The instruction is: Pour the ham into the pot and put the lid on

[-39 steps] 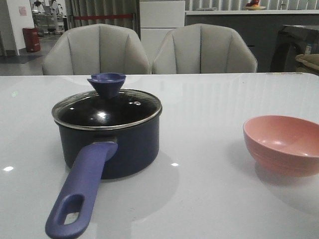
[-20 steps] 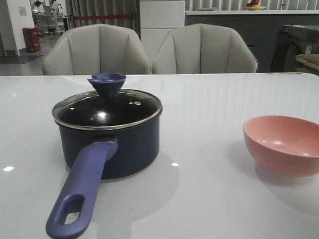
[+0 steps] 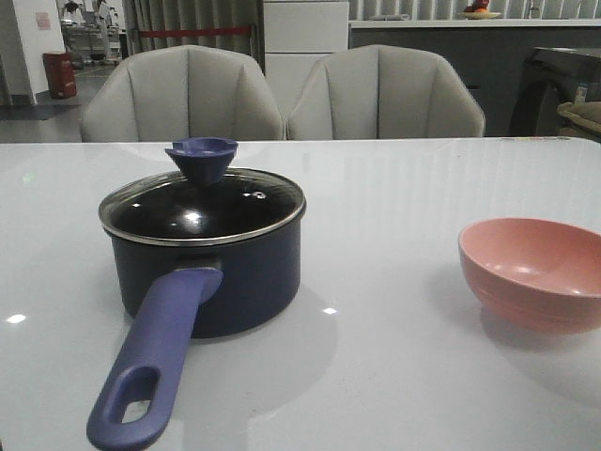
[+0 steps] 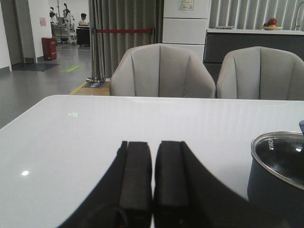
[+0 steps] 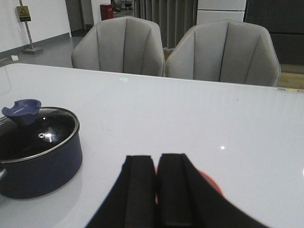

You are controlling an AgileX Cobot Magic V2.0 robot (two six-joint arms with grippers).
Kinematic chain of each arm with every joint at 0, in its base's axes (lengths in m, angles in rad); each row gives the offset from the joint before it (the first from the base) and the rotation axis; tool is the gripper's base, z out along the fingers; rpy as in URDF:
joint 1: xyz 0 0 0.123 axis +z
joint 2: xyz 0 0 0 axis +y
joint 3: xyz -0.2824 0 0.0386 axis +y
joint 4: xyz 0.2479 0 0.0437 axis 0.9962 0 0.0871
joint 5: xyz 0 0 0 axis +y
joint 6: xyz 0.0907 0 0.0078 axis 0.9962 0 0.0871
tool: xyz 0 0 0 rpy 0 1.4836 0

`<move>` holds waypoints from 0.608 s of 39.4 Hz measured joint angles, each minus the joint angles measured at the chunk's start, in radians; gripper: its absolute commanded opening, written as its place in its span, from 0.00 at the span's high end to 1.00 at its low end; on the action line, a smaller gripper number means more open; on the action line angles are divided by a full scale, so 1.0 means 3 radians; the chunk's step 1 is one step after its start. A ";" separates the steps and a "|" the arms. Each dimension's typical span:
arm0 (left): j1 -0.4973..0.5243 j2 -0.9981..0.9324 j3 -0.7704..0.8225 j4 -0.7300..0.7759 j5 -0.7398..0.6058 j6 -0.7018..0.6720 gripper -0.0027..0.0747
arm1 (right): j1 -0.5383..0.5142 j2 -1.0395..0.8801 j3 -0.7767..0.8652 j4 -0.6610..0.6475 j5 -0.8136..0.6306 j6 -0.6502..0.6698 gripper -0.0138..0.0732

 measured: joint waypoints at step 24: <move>0.0000 0.0000 0.0000 0.0021 0.0038 -0.0077 0.82 | 0.0000 0.0000 0.0000 0.0000 0.0000 0.0000 0.67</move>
